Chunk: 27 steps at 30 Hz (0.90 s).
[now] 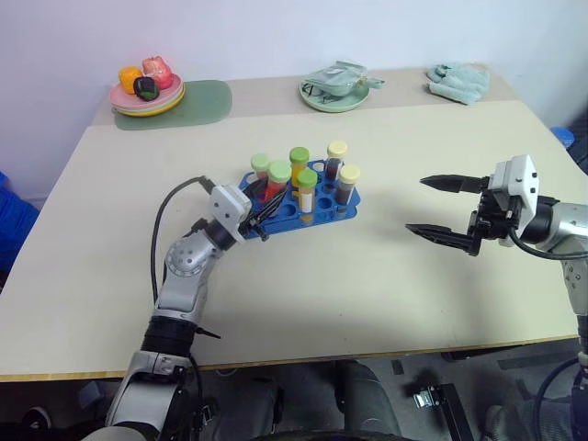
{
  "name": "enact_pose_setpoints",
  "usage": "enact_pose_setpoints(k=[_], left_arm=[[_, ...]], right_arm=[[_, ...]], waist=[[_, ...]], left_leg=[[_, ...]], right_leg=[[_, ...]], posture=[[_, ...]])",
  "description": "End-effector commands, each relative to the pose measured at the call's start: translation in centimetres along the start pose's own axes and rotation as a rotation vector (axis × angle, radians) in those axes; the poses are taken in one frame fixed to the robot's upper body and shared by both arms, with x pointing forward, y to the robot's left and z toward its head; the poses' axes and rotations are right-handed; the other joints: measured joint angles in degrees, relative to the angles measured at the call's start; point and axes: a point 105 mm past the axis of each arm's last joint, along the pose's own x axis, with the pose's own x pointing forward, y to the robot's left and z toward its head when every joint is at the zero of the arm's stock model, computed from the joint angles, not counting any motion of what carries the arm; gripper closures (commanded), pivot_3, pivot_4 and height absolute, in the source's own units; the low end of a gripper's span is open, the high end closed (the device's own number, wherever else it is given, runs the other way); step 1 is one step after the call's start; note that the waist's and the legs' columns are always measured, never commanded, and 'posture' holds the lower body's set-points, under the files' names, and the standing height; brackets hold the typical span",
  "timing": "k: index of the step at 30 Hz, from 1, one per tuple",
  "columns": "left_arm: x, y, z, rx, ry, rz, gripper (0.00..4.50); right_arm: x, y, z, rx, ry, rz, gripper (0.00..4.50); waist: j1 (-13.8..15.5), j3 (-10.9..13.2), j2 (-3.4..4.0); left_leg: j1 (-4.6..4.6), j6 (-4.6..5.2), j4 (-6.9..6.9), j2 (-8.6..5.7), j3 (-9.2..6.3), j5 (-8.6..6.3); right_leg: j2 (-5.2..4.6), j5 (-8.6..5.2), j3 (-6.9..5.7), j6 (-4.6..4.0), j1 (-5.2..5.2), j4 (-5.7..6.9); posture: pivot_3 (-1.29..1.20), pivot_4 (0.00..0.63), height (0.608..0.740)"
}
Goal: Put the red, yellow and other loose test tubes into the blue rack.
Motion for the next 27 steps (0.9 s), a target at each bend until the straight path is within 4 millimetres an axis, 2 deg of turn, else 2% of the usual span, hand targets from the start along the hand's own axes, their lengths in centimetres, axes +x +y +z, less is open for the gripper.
enact_pose_setpoints(k=[1, 7, 11, 17, 20, 24, 25, 27], left_arm=[[-0.1, -0.1, 0.7, 0.012, -0.018, -0.002, 3.39], [-0.4, 0.2, 0.8, -0.038, -0.018, 0.037, 3.39], [-1.0, 0.5, -0.4, -0.114, 0.022, 0.082, 3.39], [-1.1, 0.9, -1.0, -0.198, 0.045, 0.115, 3.39], [-1.2, 1.4, -0.7, -0.221, 0.034, 0.124, 2.34], [-1.5, 2.1, 0.2, -0.183, 0.025, 0.116, 0.46], [-1.7, 2.3, 0.5, -0.17, 0.025, 0.106, 0.17], [-2.6, 3.1, 1.1, -0.166, 0.029, 0.108, 0.17]], right_arm=[[-0.5, -0.4, 1.6, -0.059, -0.03, -0.024, 0.0], [-0.6, -0.5, 1.6, -0.064, -0.03, -0.025, 0.0], [-0.5, -0.4, 1.6, -0.066, -0.029, -0.024, 0.0], [-0.5, -0.4, 1.7, -0.069, -0.029, -0.025, 0.0], [-0.5, -0.5, 1.6, -0.07, -0.028, -0.026, 0.0], [-0.4, -0.8, 1.4, -0.066, -0.028, -0.025, 0.0], [-0.3, -0.8, 1.3, -0.065, -0.028, -0.024, 0.0], [-0.2, -1.0, 1.1, -0.061, -0.029, -0.022, 0.0]], waist=[[0.03, 0.0, 0.0], [-0.01, 0.0, 0.0], [-0.02, 0.0, 0.0], [-0.04, 0.0, 0.0], [-0.05, 0.0, 0.0], [-0.02, 0.0, 0.0], [-0.02, 0.0, 0.0], [-0.02, 0.0, 0.0]], left_leg=[[0.0, 0.0, 0.0, 0.0, 0.0, 0.0], [0.01, 0.0, 0.0, 0.0, 0.0, 0.0], [0.02, 0.0, -0.01, 0.0, 0.01, 0.0], [0.04, 0.01, -0.02, 0.01, 0.02, 0.0], [0.03, 0.0, -0.02, 0.01, 0.02, 0.0], [0.03, 0.0, -0.02, 0.01, 0.02, 0.0], [0.03, 0.0, -0.02, 0.02, 0.02, 0.0], [0.03, 0.0, -0.02, 0.02, 0.02, 0.0]], right_leg=[[0.0, 0.0, 0.0, 0.0, 0.0, 0.0], [0.0, 0.0, 0.0, 0.0, 0.01, 0.0], [0.0, 0.0, 0.01, 0.0, 0.02, 0.0], [0.02, 0.0, 0.01, 0.0, 0.02, 0.0], [0.02, 0.0, 0.02, 0.0, 0.02, 0.0], [0.02, 0.0, 0.02, 0.0, 0.02, -0.01], [0.02, 0.0, 0.02, 0.0, 0.02, -0.01], [0.02, 0.0, 0.02, 0.0, 0.02, -0.01]], posture=[[0.0, 0.15, 0.74], [0.0, 0.15, 0.74], [0.0, 0.15, 0.74], [0.0, 0.15, 0.74], [0.0, 0.15, 0.74], [0.0, 0.15, 0.74], [0.0, 0.15, 0.74], [0.0, 0.15, 0.74]])
